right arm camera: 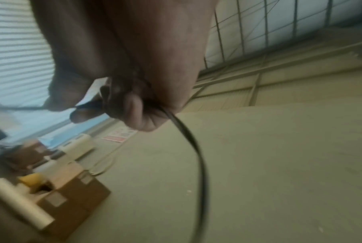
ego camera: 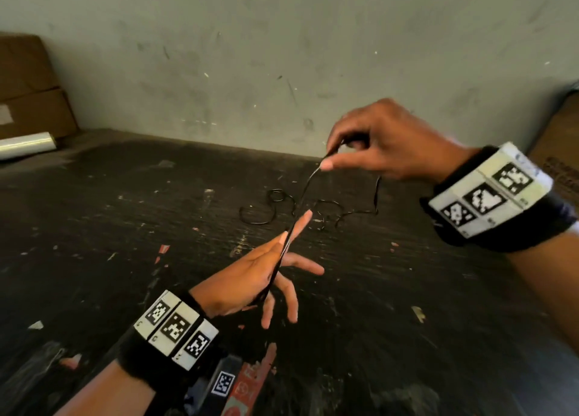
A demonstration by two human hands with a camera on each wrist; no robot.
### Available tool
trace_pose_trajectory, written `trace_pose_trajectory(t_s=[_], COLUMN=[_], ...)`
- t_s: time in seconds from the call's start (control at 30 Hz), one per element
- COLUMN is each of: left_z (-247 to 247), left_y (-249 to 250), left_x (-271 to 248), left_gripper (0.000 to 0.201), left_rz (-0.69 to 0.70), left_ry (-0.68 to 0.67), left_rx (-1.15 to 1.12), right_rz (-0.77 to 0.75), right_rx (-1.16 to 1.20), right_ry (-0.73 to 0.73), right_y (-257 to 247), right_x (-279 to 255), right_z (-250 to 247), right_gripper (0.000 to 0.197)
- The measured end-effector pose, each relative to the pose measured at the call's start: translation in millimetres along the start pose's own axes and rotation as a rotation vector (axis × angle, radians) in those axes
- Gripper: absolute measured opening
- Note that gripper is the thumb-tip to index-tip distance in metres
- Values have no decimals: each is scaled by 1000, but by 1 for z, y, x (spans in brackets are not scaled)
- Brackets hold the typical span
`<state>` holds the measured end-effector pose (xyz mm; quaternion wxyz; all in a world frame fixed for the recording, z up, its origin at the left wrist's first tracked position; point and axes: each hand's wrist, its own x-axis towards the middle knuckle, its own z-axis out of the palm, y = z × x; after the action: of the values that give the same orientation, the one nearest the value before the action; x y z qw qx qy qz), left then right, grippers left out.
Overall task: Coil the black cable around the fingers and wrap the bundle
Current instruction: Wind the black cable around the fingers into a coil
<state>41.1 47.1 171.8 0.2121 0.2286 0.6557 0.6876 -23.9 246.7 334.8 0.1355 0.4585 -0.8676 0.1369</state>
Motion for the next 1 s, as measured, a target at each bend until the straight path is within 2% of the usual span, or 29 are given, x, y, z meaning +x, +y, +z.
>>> trace_pose_trajectory(t_s=[0.13, 0.27, 0.33, 0.4, 0.47, 0.53, 0.6, 0.7, 0.77, 0.83, 1.0], left_z=[3, 6, 9, 9, 2, -6, -13, -19, -22, -23, -27], left_y=[8, 16, 23, 32, 42, 48, 52, 54, 52, 47, 30], left_x=[-6, -8, -8, -6, -1, 4, 10, 19, 24, 26, 23], left_gripper=[62, 53, 52, 52, 55, 57, 59, 64, 65, 67, 61], left_rz=[26, 20, 36, 66, 110, 152, 171, 205, 221, 210, 115], left_ry=[-92, -162, -185, -181, -139, -57, 58, 236, 328, 379, 380], left_rx=[-111, -178, -209, -232, -261, -288, -326, -338, -297, -205, 27], right_rz=[18, 56, 78, 119, 140, 138, 119, 165, 163, 133, 97], right_rx=[20, 95, 97, 96, 126, 204, 274, 340, 376, 374, 267], right_ry=[112, 179, 160, 80, 11, -34, -80, -247, -322, -316, -272], right_y=[14, 35, 47, 54, 51, 42, 22, -12, -31, -45, -52], right_x=[7, 12, 9, 2, -9, -20, -28, -36, -39, -39, -30], right_z=[-11, 14, 38, 68, 98, 126, 145, 161, 162, 157, 115], right_gripper=[25, 22, 28, 41, 46, 30, 24, 28, 26, 24, 18])
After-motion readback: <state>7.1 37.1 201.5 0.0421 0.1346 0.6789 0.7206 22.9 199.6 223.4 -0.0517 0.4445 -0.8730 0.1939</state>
